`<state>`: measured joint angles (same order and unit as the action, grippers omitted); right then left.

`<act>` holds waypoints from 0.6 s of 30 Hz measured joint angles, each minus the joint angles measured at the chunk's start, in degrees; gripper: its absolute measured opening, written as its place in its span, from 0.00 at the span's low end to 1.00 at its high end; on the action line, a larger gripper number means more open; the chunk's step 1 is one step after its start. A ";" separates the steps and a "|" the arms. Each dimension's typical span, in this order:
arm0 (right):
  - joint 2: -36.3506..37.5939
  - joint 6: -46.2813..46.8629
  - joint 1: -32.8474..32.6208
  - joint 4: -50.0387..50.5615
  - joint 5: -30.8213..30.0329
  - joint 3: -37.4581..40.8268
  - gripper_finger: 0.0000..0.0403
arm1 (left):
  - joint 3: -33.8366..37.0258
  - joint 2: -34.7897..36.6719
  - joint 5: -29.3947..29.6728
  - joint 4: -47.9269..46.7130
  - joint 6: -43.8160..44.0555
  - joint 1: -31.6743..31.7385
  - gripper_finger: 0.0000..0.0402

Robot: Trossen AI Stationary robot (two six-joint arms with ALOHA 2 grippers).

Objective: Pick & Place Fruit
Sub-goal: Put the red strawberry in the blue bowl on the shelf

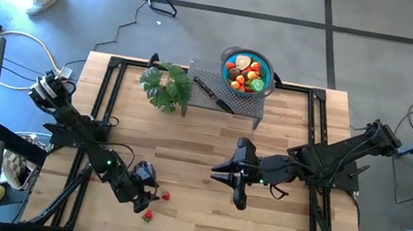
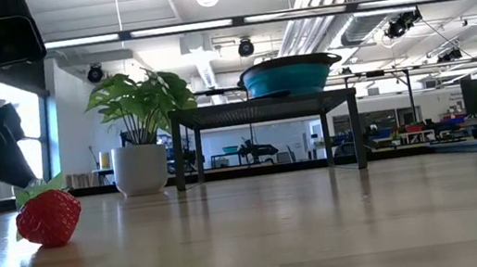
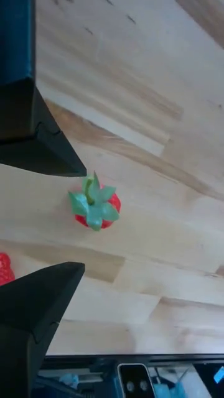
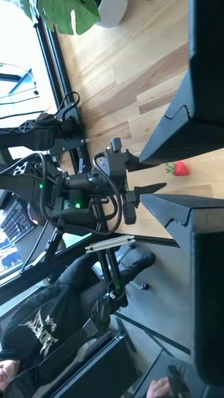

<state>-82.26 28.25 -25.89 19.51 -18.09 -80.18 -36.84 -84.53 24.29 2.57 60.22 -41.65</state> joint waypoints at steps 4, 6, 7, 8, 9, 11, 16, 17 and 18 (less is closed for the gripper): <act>0.00 0.00 0.02 0.00 0.00 0.00 0.20 | -0.07 0.26 -2.48 1.07 -4.76 0.02 0.58; 0.00 0.00 0.00 0.00 0.00 0.00 0.20 | -0.56 0.83 -2.62 -0.09 -9.10 0.02 0.58; 0.00 0.00 0.00 -0.02 0.02 0.00 0.20 | -1.02 1.06 -2.73 -0.22 -11.37 0.02 0.58; -0.01 0.00 0.01 0.00 0.00 0.00 0.20 | -1.54 1.30 -2.75 -0.51 -13.80 0.02 0.58; 0.00 0.07 0.00 0.00 0.01 0.00 0.20 | -2.08 1.55 -2.75 -1.12 -16.27 0.02 0.58; 0.00 0.42 0.00 -0.02 0.02 0.00 0.20 | -3.30 1.60 -2.89 -1.71 -22.31 0.06 0.58; -0.02 0.50 0.02 -0.02 0.09 0.00 0.20 | -8.13 1.57 -4.13 -9.17 -35.04 0.76 0.58; -0.02 0.50 0.00 0.00 0.13 0.00 0.20 | -8.96 1.53 -4.74 -11.66 -36.64 1.40 0.58; -0.02 0.50 0.00 -0.02 0.15 0.00 0.20 | -9.70 1.44 -5.69 -13.79 -38.28 2.09 0.58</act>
<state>-82.28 28.75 -25.89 19.49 -17.93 -80.18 -46.54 -83.09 18.60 -11.23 21.94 -39.56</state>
